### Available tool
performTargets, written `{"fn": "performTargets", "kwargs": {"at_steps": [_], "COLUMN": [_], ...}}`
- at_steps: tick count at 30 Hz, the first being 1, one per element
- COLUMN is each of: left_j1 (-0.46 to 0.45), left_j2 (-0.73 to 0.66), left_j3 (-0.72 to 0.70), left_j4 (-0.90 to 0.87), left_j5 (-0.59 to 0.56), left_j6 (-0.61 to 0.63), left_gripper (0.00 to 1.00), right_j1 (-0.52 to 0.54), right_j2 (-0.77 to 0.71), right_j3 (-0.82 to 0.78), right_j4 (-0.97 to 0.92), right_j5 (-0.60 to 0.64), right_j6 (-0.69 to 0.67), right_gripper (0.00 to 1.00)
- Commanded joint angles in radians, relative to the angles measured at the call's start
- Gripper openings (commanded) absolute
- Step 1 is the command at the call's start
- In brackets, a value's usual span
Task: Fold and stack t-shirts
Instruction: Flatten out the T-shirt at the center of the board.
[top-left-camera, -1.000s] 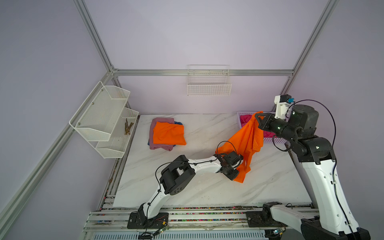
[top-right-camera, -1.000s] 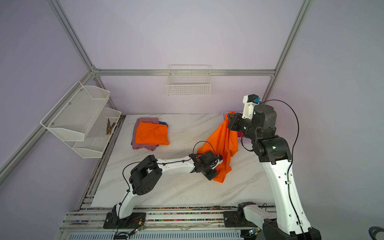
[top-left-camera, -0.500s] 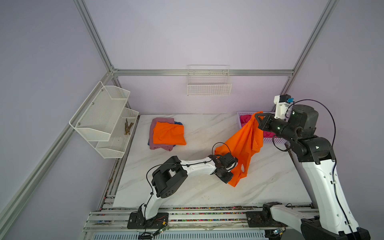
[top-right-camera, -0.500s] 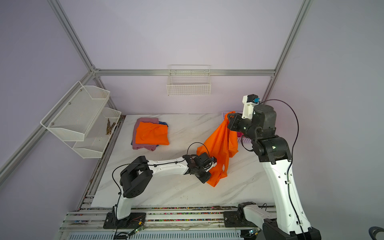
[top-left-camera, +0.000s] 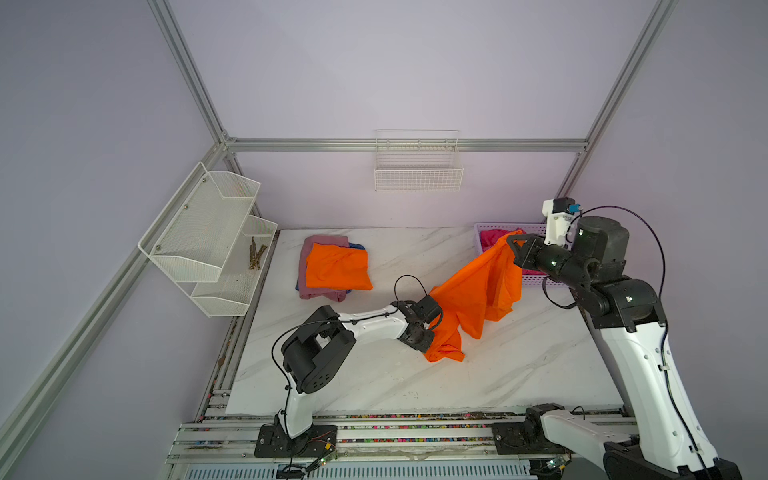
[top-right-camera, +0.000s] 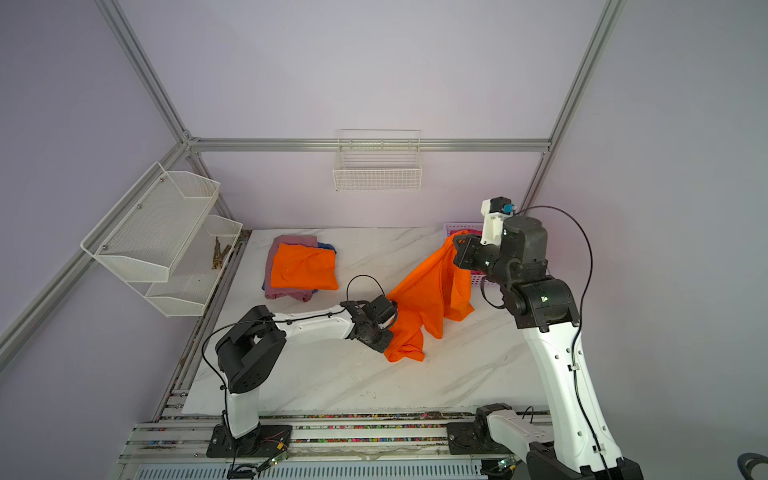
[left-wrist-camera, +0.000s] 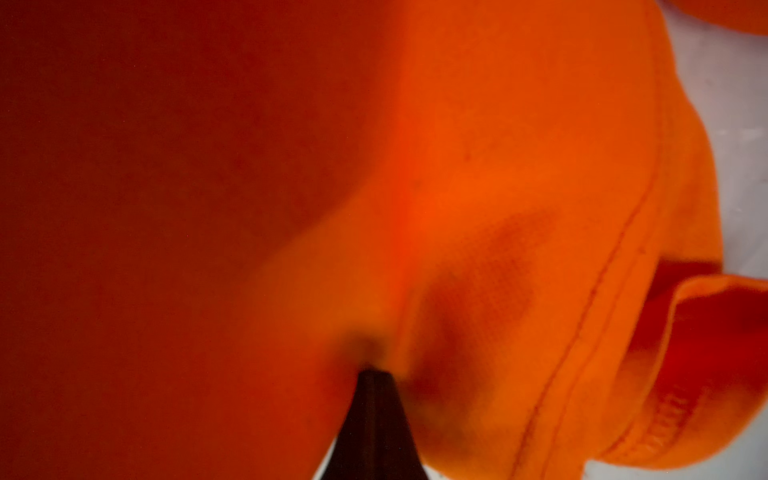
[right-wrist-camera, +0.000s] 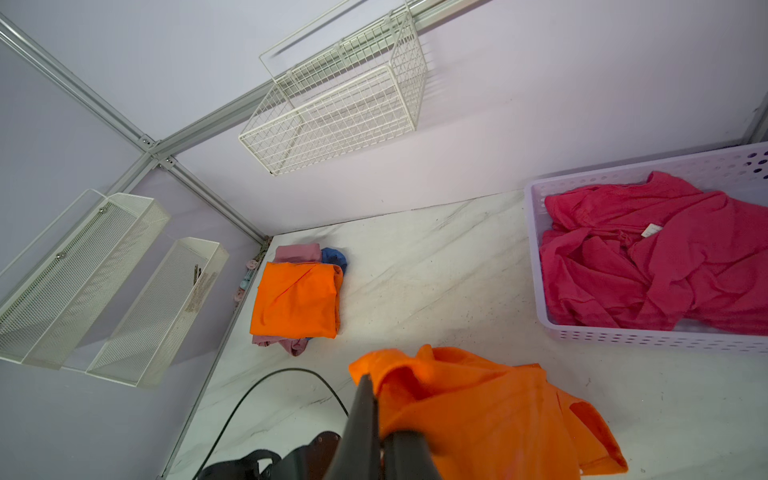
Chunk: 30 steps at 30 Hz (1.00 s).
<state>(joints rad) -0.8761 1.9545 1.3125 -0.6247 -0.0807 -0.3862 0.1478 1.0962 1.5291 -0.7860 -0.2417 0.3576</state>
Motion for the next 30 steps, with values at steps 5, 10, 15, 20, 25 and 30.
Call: {"fn": "performTargets", "kwargs": {"at_steps": [5, 10, 15, 20, 25, 30], "left_j1": [0.145, 0.335, 0.43, 0.428, 0.406, 0.345], "left_j2": [0.053, -0.049, -0.104, -0.119, -0.147, -0.203], "left_j3": [0.028, -0.002, 0.012, 0.028, 0.06, 0.133], "left_j4": [-0.28, -0.328, -0.36, -0.355, -0.356, -0.382], "left_j5": [-0.295, -0.348, -0.352, -0.283, -0.251, -0.243], "left_j6": [0.013, 0.025, 0.081, 0.075, 0.074, 0.051], "left_gripper": [0.0, 0.0, 0.0, 0.0, 0.0, 0.0], "right_j1": [0.005, 0.005, 0.006, 0.004, 0.005, 0.004], "right_j2": [-0.079, -0.112, -0.14, -0.147, -0.138, -0.137], "right_j3": [-0.069, -0.143, -0.2, -0.218, -0.224, -0.228], "right_j4": [0.001, -0.013, -0.026, -0.023, -0.002, 0.016], "right_j5": [0.006, -0.01, -0.024, -0.037, -0.091, -0.143], "right_j6": [-0.017, -0.026, -0.04, -0.036, -0.023, -0.034], "right_gripper": [0.09, 0.1, 0.12, 0.15, 0.3, 0.44]}}
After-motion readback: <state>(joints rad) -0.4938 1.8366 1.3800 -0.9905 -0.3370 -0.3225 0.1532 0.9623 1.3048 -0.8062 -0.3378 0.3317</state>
